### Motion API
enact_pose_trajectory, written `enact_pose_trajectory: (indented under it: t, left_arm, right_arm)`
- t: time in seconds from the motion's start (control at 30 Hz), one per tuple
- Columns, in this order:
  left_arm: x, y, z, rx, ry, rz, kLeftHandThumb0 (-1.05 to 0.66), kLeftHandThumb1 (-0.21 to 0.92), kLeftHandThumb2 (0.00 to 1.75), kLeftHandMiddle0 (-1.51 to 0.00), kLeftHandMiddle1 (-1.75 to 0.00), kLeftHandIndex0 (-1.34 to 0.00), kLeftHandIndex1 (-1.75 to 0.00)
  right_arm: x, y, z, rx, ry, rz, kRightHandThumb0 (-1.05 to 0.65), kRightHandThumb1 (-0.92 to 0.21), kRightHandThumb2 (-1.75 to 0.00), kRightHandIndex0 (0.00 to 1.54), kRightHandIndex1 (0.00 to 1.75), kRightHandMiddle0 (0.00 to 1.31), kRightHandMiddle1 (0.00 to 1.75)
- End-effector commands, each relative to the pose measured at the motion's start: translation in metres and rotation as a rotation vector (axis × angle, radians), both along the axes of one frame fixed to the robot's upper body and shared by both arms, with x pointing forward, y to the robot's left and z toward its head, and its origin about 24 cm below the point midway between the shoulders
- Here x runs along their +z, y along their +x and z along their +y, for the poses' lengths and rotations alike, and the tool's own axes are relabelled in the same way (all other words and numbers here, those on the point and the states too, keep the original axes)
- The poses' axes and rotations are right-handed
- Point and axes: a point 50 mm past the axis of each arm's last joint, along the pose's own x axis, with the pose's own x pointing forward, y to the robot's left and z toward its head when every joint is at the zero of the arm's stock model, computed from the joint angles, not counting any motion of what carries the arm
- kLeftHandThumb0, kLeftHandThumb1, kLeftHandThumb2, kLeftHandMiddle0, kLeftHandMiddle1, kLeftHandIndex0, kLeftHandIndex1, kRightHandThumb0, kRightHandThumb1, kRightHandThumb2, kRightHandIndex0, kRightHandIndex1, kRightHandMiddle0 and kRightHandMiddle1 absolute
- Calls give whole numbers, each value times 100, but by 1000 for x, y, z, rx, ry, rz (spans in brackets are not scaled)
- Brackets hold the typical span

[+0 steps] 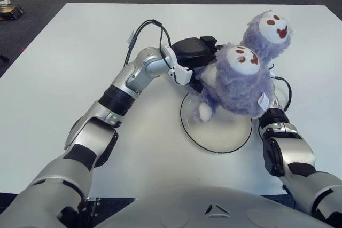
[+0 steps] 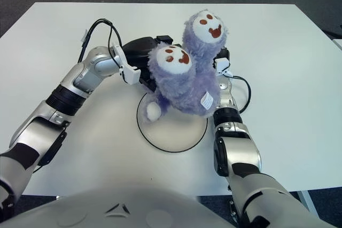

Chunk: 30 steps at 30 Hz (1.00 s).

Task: Put the doll into the plate.

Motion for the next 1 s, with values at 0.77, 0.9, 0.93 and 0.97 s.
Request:
enact_pose_trajectory:
  t: [0.77, 0.9, 0.93, 0.97]
  left_arm:
    - [4, 0, -4, -92, 33, 3, -1, 92, 25, -47, -148, -46, -127]
    - [5, -1, -2, -94, 55, 13, -18, 92, 30, -51, -126, -39, -143]
    - [6, -1, -2, -95, 58, 14, -22, 92, 31, -51, -121, -39, -145]
    - [6, -1, -2, -95, 59, 15, -27, 92, 32, -53, -115, -39, -148]
  right_arm:
    - [-37, -15, -11, -80, 69, 182, -36, -92, -28, 68, 162, 46, 148]
    - [-37, -14, -10, -91, 79, 193, -37, -92, -27, 67, 164, 47, 147]
    - [-37, -13, -10, -93, 79, 195, -37, -92, -27, 67, 164, 47, 146]
    - [-37, -13, -10, -93, 79, 196, -37, -92, -26, 67, 164, 48, 146]
